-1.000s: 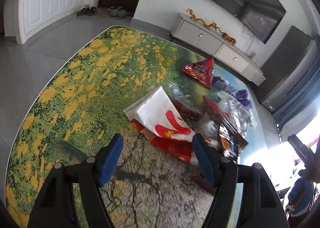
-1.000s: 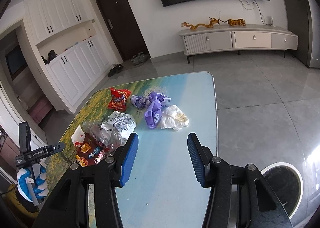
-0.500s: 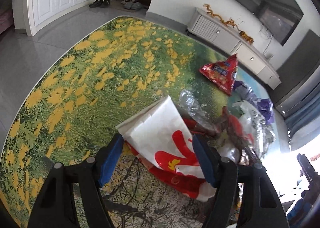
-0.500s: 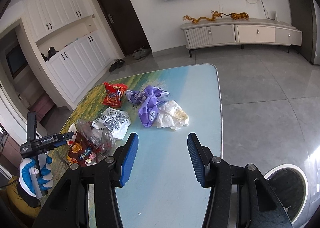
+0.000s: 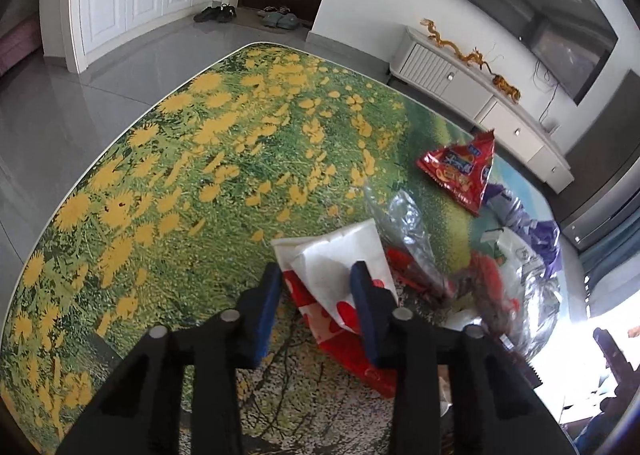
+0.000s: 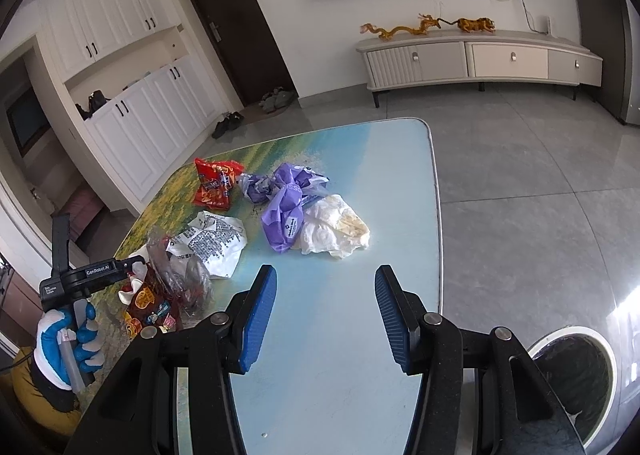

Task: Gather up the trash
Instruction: 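Grasp the red-and-white paper bag with the left gripper while the right gripper grasps the stained tissue, then carry the paper bag and tissue toward the white bin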

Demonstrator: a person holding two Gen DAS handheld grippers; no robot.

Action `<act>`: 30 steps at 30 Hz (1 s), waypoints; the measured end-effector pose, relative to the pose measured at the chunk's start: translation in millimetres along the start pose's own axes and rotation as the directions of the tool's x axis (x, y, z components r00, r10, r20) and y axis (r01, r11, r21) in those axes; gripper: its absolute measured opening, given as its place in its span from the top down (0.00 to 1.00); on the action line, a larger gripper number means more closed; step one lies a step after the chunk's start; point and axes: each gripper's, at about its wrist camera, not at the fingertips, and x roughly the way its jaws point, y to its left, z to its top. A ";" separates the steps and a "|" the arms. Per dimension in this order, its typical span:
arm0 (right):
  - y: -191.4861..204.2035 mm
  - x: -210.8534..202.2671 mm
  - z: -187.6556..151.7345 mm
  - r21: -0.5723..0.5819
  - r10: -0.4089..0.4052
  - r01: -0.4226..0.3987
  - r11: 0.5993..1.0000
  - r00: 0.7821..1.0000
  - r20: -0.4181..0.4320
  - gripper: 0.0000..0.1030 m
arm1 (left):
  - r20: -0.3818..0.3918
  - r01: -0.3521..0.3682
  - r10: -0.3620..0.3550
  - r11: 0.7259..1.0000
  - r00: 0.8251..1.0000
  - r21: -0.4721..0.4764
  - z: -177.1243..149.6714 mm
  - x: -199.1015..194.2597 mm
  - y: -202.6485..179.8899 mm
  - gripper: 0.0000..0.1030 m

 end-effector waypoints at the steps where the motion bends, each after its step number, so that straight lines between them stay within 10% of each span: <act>1: 0.5 1.7 0.6 -0.002 0.001 -0.001 1.000 1.000 -0.002 0.51 | 0.006 0.018 -0.018 1.000 1.000 -0.011 1.4 -1.9 3.4 0.77; 27: 6.1 102.4 33.5 -0.117 -0.099 0.085 0.990 0.988 -0.119 0.52 | 0.103 0.173 -0.169 0.985 0.980 -0.027 13.0 -55.8 32.1 0.87; 30: 12.1 102.5 30.8 -0.171 -0.146 0.123 0.978 0.981 -0.128 0.76 | 0.118 0.176 -0.172 0.984 0.978 -0.026 12.8 -64.3 34.4 0.87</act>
